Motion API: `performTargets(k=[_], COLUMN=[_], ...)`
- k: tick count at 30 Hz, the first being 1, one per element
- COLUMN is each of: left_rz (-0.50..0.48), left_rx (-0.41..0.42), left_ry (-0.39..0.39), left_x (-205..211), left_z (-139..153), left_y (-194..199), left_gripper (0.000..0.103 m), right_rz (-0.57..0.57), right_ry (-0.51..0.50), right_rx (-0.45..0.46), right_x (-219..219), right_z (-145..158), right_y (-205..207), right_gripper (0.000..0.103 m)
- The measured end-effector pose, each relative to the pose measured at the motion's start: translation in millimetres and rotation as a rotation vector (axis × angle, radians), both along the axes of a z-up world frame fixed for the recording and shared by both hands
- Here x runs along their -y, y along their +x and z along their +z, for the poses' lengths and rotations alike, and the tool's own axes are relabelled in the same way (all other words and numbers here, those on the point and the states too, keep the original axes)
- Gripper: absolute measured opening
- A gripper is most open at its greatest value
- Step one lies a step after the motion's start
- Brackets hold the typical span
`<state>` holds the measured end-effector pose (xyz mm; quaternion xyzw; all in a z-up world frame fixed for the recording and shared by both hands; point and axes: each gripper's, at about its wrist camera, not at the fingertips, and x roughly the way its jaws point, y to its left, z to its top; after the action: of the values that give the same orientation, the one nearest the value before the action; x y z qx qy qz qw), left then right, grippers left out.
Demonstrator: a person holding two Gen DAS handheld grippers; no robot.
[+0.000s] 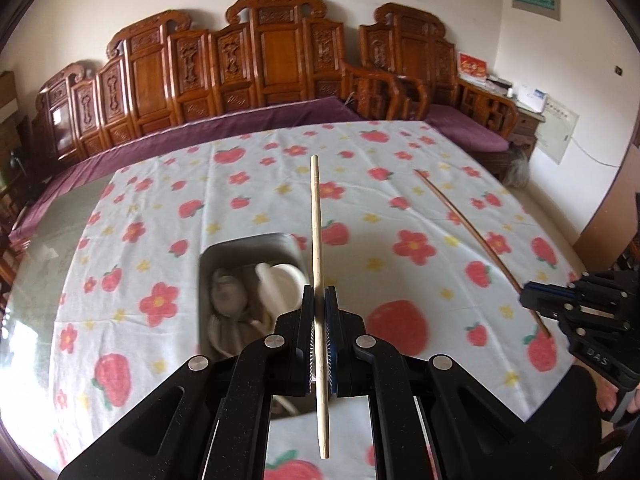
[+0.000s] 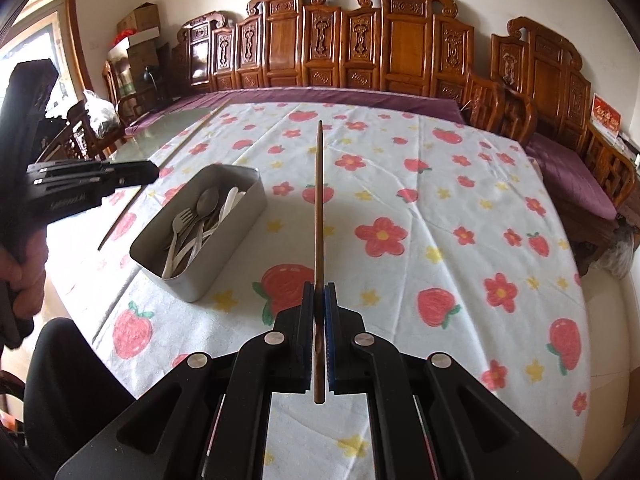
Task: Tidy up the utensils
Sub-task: 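Carry the chopstick into the tray and open the left gripper while the right holds its chopstick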
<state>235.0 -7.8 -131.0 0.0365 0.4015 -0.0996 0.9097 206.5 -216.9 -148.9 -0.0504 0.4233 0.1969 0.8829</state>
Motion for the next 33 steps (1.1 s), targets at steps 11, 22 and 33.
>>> performTargets(k=[11,22,33], left_rz=[0.060,0.070,0.099], left_rx=[-0.102,-0.193,-0.194], left_ry=[0.040,0.060,0.043], left_x=[-42,-49,-55], left_z=[-51,-98,-101], left_y=[43,56,54], left_gripper=[0.004,0.005,0.010], right_rz=[0.009,0.016,0.053], right_ry=[-0.010,-0.016,-0.012], right_rx=[-0.056,-0.065,-0.057], right_x=[-11,-14,-35], right_z=[-27,-32,-23], right_y=[24,28,27], right_gripper=[0.006,0.006,0.006])
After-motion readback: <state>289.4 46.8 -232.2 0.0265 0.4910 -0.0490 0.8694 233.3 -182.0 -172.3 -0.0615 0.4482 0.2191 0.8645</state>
